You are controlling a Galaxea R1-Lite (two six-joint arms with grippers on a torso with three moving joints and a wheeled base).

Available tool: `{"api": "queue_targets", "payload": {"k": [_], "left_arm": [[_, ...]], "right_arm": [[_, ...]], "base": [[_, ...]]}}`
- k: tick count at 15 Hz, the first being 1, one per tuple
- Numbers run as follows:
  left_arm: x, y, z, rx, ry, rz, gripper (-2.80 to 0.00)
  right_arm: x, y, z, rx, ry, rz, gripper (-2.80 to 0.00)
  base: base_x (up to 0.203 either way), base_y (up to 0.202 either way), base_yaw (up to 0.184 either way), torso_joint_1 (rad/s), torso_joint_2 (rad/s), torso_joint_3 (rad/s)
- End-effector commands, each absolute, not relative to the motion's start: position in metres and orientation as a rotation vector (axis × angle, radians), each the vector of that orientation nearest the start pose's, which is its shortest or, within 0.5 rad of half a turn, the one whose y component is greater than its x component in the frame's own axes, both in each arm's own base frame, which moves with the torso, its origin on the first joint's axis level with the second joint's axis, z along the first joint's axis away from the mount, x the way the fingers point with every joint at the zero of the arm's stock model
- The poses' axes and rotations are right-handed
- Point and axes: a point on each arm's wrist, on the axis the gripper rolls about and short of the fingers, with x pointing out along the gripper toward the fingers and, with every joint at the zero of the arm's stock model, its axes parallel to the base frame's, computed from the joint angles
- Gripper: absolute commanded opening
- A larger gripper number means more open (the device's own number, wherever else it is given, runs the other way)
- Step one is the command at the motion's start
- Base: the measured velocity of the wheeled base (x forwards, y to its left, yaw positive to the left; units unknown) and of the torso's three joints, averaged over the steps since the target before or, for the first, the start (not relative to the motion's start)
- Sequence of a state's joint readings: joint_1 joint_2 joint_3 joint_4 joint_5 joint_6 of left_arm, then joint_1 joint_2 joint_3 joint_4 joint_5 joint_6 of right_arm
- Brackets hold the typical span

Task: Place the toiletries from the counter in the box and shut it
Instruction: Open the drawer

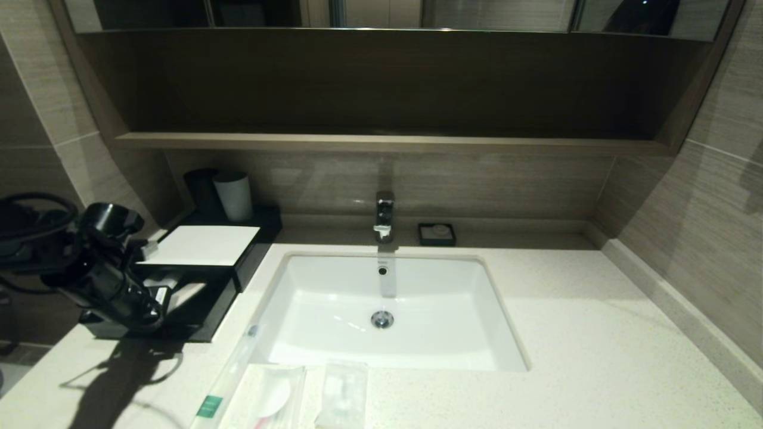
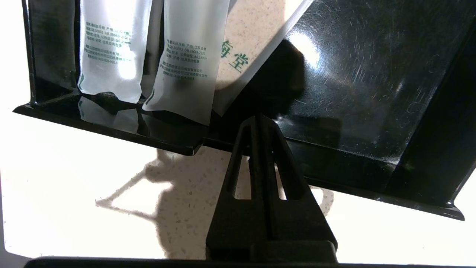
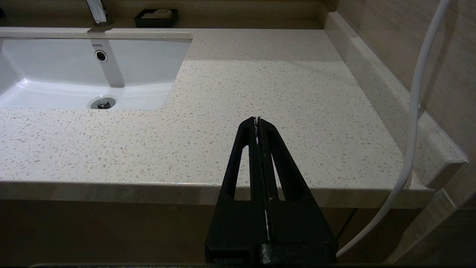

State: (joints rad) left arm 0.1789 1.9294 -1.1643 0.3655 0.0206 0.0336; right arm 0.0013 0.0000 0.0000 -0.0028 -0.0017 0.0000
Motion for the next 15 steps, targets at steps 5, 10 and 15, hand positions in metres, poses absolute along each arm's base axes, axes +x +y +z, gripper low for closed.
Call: {"api": "queue_targets", "payload": {"k": [5, 10, 15], "left_arm": [[0.315, 0.06, 0.128, -0.058, 1.142, 0.162, -2.8], [0.312, 0.061, 0.136, -0.058, 1.116, 0.167, -2.8], [0.308, 0.06, 0.166, -0.054, 1.015, 0.174, -2.8]], "right_arm": [[-0.023, 0.0, 0.075, -0.001, -0.002, 0.0, -2.8], [-0.023, 0.0, 0.075, 0.0, -0.002, 0.0, -2.8], [-0.023, 0.0, 0.075, -0.002, -0.002, 0.001, -2.8]], "base": [[0.0, 0.0, 0.0, 0.0, 0.0, 0.0], [0.0, 0.0, 0.0, 0.0, 0.0, 0.0], [0.0, 0.0, 0.0, 0.0, 0.0, 0.0]]}}
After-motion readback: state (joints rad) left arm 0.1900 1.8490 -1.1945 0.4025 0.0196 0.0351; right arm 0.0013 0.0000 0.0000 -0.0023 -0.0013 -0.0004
